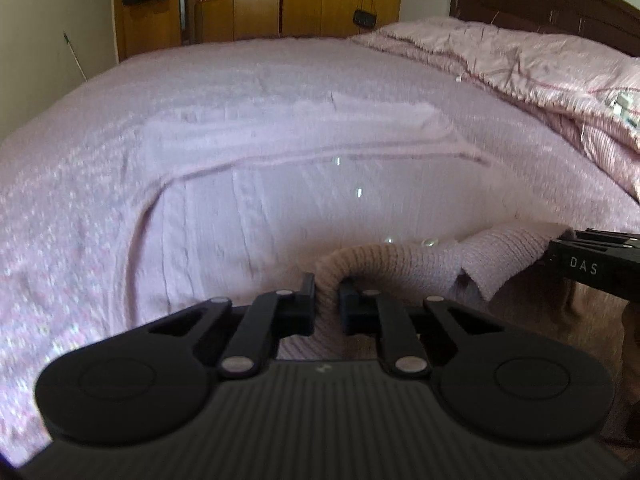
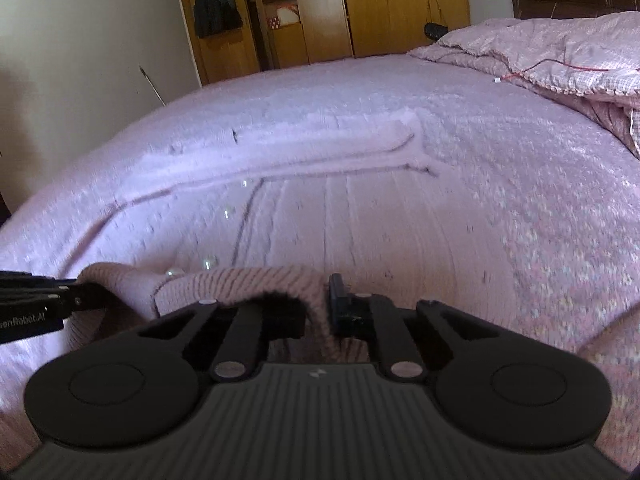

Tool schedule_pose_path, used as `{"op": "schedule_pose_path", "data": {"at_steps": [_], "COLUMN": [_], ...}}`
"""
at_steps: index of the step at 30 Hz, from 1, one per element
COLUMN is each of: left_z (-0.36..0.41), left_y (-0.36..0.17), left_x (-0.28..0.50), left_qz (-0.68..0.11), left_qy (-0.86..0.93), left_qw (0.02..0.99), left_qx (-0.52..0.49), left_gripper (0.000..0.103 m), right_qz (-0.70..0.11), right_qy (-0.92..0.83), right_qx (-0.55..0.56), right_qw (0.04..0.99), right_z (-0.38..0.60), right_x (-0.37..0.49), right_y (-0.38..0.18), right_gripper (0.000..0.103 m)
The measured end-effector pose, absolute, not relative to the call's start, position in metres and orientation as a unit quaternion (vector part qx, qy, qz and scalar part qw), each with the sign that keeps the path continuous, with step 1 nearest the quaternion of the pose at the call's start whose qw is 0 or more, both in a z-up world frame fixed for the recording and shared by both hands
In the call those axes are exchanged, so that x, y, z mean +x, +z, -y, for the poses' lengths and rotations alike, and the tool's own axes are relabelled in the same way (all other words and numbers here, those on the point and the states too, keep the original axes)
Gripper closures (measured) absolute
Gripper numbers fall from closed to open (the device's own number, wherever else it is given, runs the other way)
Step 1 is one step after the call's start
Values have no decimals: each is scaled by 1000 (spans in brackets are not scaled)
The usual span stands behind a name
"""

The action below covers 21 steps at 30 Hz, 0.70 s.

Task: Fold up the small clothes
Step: 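Lift the hem with both grippers and fold it toward the collar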

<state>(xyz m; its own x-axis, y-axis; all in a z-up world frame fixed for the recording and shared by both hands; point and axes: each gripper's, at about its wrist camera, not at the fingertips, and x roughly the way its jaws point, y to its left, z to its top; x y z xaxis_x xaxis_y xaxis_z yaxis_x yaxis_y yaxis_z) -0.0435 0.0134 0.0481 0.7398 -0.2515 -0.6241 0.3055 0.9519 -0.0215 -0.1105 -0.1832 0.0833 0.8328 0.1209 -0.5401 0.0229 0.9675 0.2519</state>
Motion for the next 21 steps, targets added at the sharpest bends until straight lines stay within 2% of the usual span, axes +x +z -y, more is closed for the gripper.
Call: {"op": "schedule_pose_path", "data": {"at_steps": [8, 21], "left_z": [-17, -13], "left_y": [79, 126], "left_x": [-25, 36], "left_qz": [-290, -213], "left_qy": [-145, -138], "left_qw": [946, 966], "left_qx": [24, 56], "left_gripper": [91, 91], "right_qz": [-238, -172], "right_qy": [49, 59], "right_qx": [132, 135], "right_qw": [961, 974], "right_z": [186, 190], "right_x": [-80, -6], "right_y": [122, 172], "right_gripper": [95, 96]}}
